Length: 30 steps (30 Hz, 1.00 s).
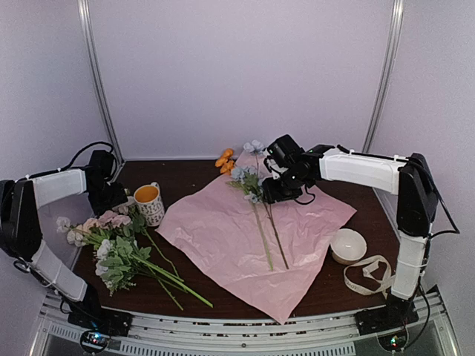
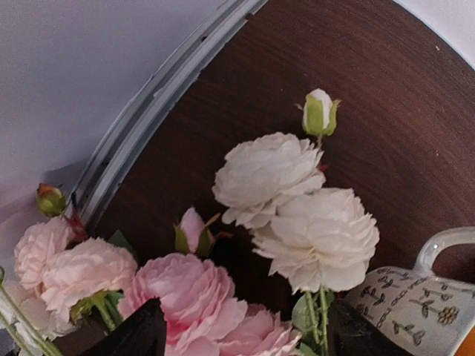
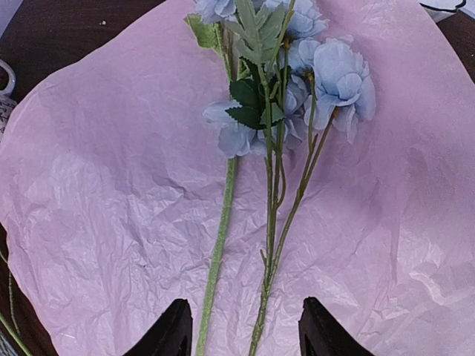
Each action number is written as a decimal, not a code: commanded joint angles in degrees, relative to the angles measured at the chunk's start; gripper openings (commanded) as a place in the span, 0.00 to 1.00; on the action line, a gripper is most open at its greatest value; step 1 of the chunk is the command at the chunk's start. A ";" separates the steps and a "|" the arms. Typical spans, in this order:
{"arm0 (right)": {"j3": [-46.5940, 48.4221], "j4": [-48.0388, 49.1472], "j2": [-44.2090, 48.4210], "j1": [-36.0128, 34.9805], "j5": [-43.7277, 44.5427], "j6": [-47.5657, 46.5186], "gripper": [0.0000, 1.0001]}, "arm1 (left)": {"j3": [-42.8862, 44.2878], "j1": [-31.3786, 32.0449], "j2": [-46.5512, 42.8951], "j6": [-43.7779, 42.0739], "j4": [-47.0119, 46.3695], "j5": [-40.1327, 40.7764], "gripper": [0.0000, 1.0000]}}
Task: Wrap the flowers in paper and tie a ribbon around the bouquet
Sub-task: Place the fake flower on the flattened wrapping paper, then pick up the fake flower from the corner of the board.
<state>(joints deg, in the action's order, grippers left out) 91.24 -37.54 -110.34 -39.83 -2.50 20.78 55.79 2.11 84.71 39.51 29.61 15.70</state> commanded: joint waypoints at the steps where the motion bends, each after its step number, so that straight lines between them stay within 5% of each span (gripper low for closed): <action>1: -1.11 0.10 0.23 -0.92 0.53 -0.87 0.50 | 6.67 -1.33 5.07 -0.92 -4.98 -1.28 0.78; 13: -1.95 0.38 0.46 -1.02 0.11 -1.76 0.50 | 13.85 -3.14 20.79 -0.82 -4.34 -12.58 0.78; 15: -1.62 0.20 0.31 -1.03 0.02 -1.83 0.50 | 13.99 -3.11 21.58 -1.37 -4.61 -12.56 0.70; 19: -1.92 0.25 0.69 -1.03 0.08 -1.97 0.50 | 13.67 -3.24 20.47 -1.96 -4.56 -9.99 0.24; 22: -2.11 0.19 0.97 -1.04 -0.11 -1.95 0.50 | 14.15 -3.21 17.76 -3.49 -4.13 -6.17 0.00; 30: -3.03 0.74 1.79 -1.03 -0.87 -1.72 0.50 | 16.18 -3.24 4.41 -10.32 -2.40 3.89 0.00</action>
<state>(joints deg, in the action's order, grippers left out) 88.66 -37.50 -110.39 -40.53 -2.83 19.42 69.54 -1.04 97.60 33.82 28.60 13.50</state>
